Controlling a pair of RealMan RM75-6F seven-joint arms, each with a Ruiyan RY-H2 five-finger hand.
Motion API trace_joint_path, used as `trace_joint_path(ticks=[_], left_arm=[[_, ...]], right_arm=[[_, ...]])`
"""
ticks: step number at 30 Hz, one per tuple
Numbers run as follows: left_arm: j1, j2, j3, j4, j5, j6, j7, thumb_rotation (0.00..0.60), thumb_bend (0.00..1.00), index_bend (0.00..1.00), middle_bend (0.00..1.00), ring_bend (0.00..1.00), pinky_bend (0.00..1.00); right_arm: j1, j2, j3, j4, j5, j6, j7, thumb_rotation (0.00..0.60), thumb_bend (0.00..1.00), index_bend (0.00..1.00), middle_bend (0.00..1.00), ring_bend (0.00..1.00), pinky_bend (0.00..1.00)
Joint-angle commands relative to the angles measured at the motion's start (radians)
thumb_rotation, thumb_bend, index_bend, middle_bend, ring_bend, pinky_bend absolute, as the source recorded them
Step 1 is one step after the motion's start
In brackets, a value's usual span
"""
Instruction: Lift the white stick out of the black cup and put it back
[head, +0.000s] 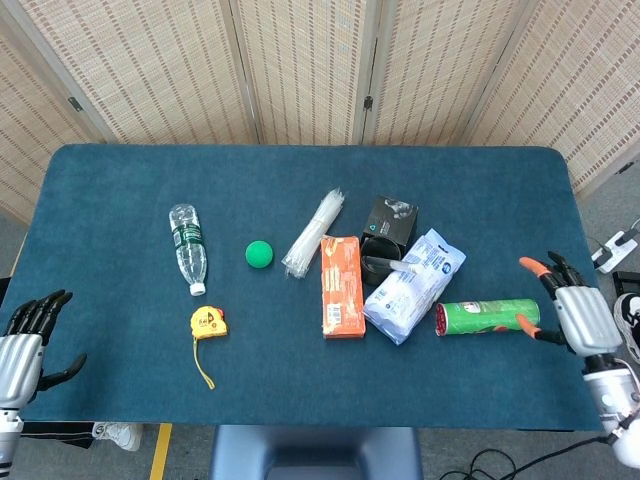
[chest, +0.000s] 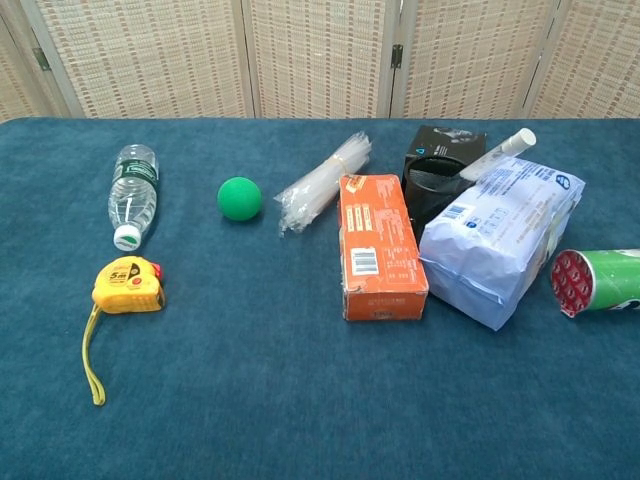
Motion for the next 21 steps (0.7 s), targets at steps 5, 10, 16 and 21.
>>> trace_joint_path(ticks=[5, 10, 16, 21], left_arm=[[0.006, 0.01, 0.0, -0.008, 0.001, 0.009, -0.002, 0.6, 0.29, 0.14, 0.12, 0.13, 0.14], [0.006, 0.018, -0.001, -0.017, 0.004, 0.009, 0.0, 0.6, 0.29, 0.14, 0.12, 0.13, 0.14], [0.005, 0.025, -0.001, -0.029, 0.007, 0.01, 0.009, 0.6, 0.29, 0.14, 0.12, 0.13, 0.14], [0.001, 0.03, -0.002, -0.038, 0.009, 0.006, 0.016, 0.6, 0.29, 0.14, 0.12, 0.13, 0.14]], right_arm=[[0.159, -0.095, 0.072, 0.068, 0.111, -0.213, 0.075, 0.6, 0.18, 0.25, 0.22, 0.02, 0.15], [0.222, -0.151, 0.104, 0.104, 0.154, -0.29, 0.145, 0.6, 0.11, 0.33, 0.22, 0.0, 0.11], [0.28, -0.177, 0.122, 0.138, 0.193, -0.375, 0.192, 0.6, 0.1, 0.35, 0.22, 0.0, 0.03], [0.318, -0.203, 0.13, 0.166, 0.216, -0.436, 0.237, 0.6, 0.12, 0.37, 0.23, 0.0, 0.01]])
